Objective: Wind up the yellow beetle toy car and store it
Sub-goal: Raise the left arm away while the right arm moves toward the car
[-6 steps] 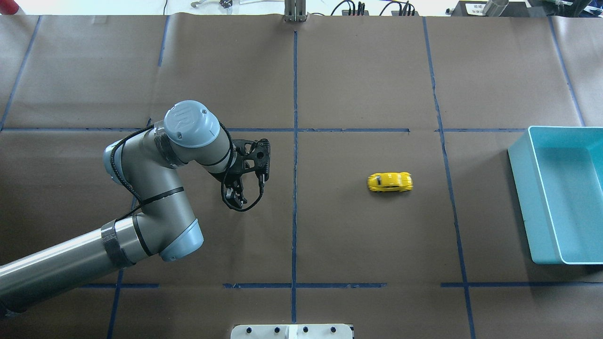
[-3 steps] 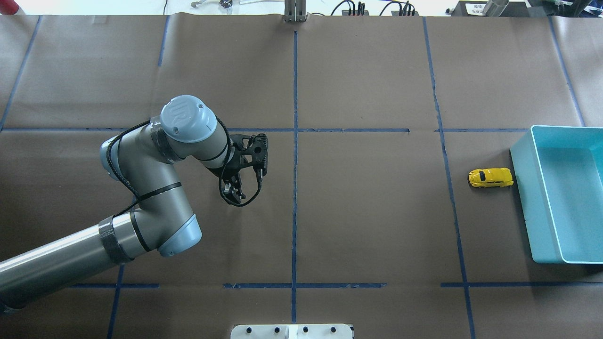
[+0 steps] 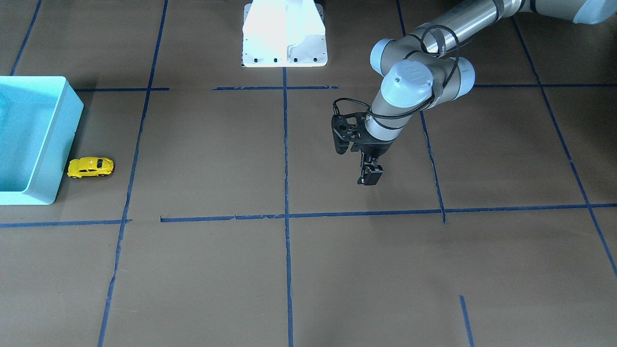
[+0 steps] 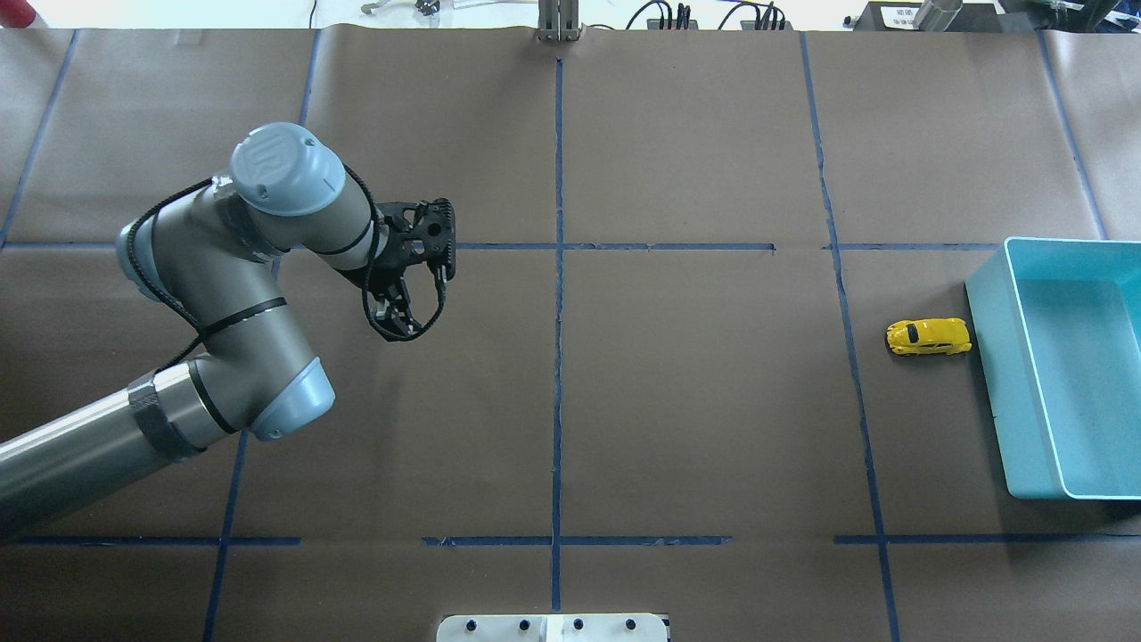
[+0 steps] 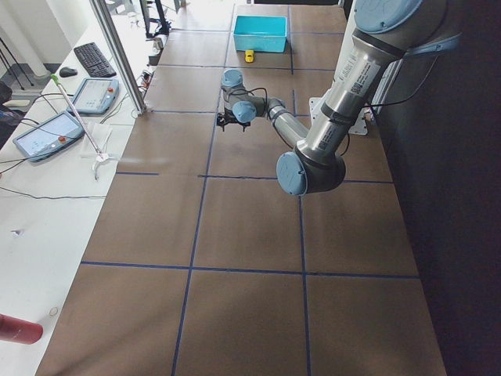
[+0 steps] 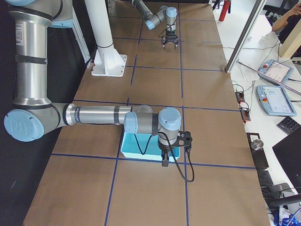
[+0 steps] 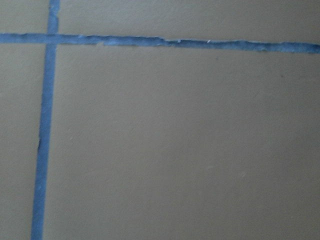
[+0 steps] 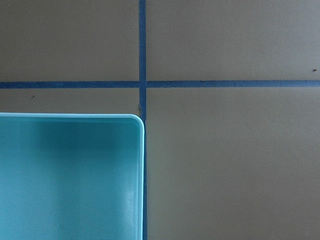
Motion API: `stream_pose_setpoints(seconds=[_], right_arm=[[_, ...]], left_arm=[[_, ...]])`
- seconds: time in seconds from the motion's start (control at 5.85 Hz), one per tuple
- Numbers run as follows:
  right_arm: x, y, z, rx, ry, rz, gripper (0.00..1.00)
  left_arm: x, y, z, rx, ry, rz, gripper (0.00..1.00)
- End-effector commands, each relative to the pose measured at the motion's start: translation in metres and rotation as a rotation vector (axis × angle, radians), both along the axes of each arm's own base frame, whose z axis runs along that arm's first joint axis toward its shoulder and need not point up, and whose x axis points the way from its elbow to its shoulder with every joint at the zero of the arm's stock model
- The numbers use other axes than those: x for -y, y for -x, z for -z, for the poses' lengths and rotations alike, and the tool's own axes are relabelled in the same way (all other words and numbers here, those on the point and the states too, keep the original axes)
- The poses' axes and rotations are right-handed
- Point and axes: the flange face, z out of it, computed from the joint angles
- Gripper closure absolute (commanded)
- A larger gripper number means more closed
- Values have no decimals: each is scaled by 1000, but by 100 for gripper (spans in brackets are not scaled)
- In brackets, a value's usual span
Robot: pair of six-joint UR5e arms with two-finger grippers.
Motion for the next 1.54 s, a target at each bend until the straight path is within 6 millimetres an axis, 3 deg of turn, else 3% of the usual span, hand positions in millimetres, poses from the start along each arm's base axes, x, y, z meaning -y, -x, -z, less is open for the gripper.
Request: stream_pose_setpoints(seconds=[0.0,0.17,0.34,0.51,0.68,1.03,1.2,1.37], right_arm=[[3,8,28,-1,-60,21,0],[6,22,46,-4,-96,52,0],[8,32,80,-45,-167,75,0],[6,37,96,-61,-199,86,0],[10,77,108,-54,-226,170,0],[-8,125,155,-27,-324,275,0],[-11,170,164,-15,-350,374,0],[-11,176,172,-15,-421,438,0]], left_arm=[[36,66,-29,43,47,105,0],[52,104,-61,45,151,121,0],[59,154,-102,19,269,125,0],[59,203,-151,37,350,176,0],[53,256,-205,70,415,249,0],[52,339,-253,89,501,383,0],[27,383,-294,73,602,427,0],[19,424,-313,50,689,502,0]])
